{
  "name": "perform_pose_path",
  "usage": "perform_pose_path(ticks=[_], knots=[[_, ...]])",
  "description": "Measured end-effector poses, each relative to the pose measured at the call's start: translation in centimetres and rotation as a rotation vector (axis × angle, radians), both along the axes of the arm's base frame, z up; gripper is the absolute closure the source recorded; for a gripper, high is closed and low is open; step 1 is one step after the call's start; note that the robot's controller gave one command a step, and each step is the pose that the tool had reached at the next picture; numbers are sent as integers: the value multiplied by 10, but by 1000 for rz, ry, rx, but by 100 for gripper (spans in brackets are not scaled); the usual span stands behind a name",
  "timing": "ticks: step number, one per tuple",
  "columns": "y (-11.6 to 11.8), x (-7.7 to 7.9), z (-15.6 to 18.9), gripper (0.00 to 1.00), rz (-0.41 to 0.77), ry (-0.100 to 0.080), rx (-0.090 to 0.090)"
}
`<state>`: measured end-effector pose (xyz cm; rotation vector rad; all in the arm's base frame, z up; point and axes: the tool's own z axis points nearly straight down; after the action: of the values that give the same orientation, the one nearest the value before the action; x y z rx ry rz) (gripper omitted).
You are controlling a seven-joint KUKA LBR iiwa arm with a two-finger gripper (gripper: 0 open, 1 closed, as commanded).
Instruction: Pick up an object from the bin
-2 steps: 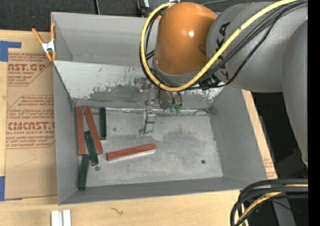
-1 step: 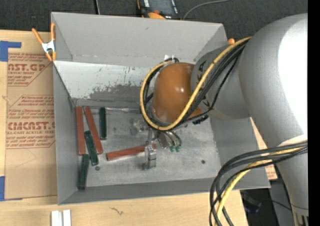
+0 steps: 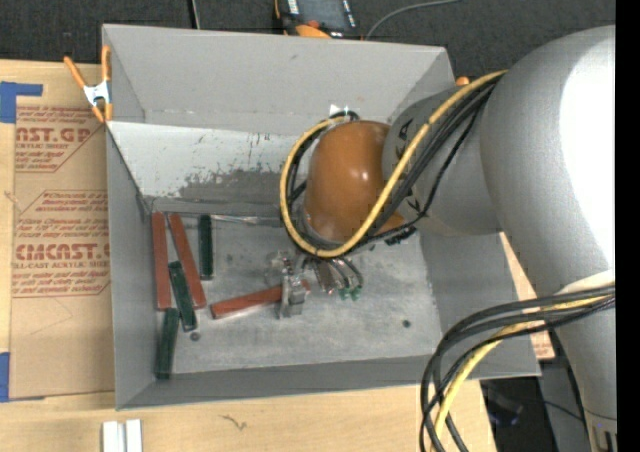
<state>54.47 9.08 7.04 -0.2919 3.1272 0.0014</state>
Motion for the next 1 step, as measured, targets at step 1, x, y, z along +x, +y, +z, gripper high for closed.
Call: perform_pose_path(ticks=[1], knots=[[19,-10,117,100,17,-9,1]])
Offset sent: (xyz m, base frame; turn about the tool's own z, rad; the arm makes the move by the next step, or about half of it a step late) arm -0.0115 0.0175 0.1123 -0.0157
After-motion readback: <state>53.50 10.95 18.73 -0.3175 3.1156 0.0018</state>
